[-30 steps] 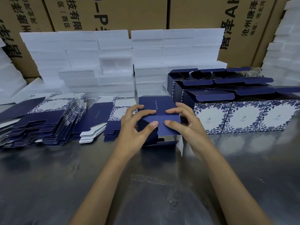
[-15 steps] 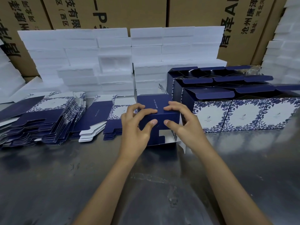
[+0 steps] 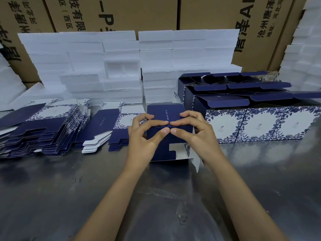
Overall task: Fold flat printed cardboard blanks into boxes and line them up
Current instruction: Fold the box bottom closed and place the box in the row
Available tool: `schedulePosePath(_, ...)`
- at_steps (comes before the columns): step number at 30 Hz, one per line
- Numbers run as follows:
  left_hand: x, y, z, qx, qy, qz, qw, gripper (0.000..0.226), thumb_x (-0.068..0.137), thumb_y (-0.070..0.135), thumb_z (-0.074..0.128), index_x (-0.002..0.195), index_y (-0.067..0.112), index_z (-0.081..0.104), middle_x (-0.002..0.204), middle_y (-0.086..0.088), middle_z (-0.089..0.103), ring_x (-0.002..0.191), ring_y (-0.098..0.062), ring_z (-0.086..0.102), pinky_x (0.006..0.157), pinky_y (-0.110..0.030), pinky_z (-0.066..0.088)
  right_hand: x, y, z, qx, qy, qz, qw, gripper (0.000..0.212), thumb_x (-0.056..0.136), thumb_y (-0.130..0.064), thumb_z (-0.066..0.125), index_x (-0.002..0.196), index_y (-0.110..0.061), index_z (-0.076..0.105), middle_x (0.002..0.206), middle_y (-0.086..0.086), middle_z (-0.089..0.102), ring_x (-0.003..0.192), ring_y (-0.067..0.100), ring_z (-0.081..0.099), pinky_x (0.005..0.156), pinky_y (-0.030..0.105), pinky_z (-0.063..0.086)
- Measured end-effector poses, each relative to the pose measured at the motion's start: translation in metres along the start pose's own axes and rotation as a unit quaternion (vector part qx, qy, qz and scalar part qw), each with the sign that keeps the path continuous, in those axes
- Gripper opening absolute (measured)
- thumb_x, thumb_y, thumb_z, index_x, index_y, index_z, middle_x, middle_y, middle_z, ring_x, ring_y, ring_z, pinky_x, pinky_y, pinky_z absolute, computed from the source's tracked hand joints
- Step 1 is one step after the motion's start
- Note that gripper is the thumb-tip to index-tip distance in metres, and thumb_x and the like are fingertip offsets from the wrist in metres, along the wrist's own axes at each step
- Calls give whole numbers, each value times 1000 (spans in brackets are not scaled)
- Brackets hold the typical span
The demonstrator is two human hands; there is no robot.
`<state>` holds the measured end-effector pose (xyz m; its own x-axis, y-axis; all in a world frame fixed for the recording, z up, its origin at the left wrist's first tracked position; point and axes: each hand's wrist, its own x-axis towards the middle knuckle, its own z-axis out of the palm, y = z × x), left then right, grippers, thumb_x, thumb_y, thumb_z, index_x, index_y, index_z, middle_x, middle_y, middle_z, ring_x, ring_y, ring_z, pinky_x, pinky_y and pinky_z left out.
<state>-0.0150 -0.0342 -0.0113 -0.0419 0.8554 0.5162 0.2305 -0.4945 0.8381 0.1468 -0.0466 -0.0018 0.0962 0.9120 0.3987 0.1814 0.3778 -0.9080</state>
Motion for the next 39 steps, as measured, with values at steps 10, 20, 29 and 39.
schedulePosePath(10, 5, -4, -8, -13, -21, -2, 1000, 23, 84, 19, 78, 92, 40, 73, 122, 10, 56, 115, 3, 52, 81, -14, 40, 3, 5, -1, 25, -2, 3, 1000, 27, 82, -5, 82, 91, -31, 80, 128, -7, 58, 128, 6, 51, 111, 37, 43)
schedulePosePath(20, 9, -8, -19, -17, -47, -2, 999, 23, 86, 14, 76, 96, 34, 74, 124, 9, 60, 113, 8, 54, 86, -9, 43, 5, 11, -7, 64, -11, 7, 998, 26, 83, -2, 80, 90, -27, 82, 130, -7, 63, 121, 0, 57, 104, 32, 48)
schedulePosePath(29, 11, -8, -22, -26, -49, 3, 998, 23, 92, 7, 69, 95, 28, 74, 126, 6, 64, 113, 4, 58, 92, -40, 54, 7, 15, -13, 67, -21, -2, 998, 25, 88, -2, 76, 90, -26, 82, 129, -8, 67, 127, 7, 58, 114, 46, 43)
schedulePosePath(39, -8, -17, -1, 272, -114, 181, 938, 48, 65, 55, 77, 103, 34, 57, 158, 11, 25, 152, -17, 6, 118, -38, 15, 8, 16, -16, 56, -28, 5, 998, 27, 89, -2, 73, 97, -27, 79, 145, -9, 54, 137, 8, 49, 118, 47, 37)
